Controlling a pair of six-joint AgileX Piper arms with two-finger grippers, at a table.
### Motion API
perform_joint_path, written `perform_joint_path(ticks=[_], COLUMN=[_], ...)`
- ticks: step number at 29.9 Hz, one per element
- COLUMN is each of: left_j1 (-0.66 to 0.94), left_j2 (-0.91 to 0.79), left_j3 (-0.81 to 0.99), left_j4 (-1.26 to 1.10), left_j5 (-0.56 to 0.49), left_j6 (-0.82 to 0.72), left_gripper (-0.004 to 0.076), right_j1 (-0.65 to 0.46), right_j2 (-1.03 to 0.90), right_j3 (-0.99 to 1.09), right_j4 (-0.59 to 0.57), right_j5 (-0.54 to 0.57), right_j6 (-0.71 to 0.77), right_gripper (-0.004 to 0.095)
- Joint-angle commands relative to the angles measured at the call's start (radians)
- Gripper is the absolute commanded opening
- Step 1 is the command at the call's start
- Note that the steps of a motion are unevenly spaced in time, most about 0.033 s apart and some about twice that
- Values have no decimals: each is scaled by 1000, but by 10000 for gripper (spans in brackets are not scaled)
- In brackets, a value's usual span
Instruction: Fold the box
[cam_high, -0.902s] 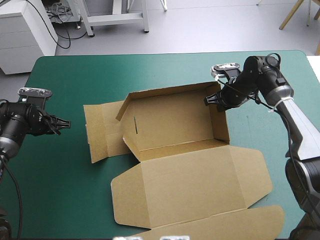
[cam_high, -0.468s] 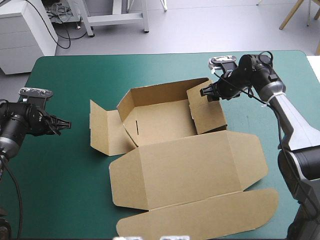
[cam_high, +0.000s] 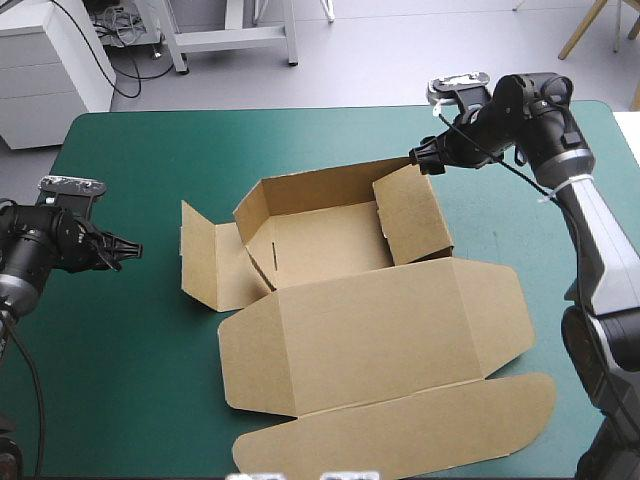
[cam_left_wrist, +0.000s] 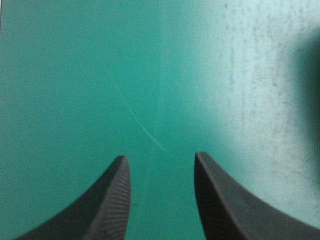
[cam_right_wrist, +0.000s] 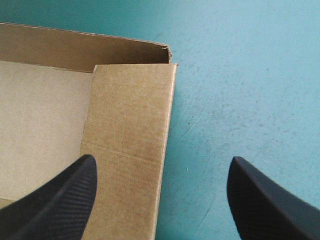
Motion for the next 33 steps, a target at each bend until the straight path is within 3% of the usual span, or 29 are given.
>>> perform_joint_path(ticks=[1,15,23,33], left_j1=[1,1,1,1], left_j2=[-33,-33,-33,-33], left_j3=[-25,-25,-25,-25], left_j4=[0,4,4,10], left_j5=[-26,-42,-55,-45], left_j6=[-1,1,13,13], left_gripper=[293,293,293,293], right_j1=[3,51,120,106], right_j2=[-125,-342,-227,-22], right_j3=[-20,253,267,183], right_j4=[-16,-54,-101,-105], right_j5=[-24,-24,-119,-100], right_j6=[7,15,54,46], right_gripper=[671,671,671,671])
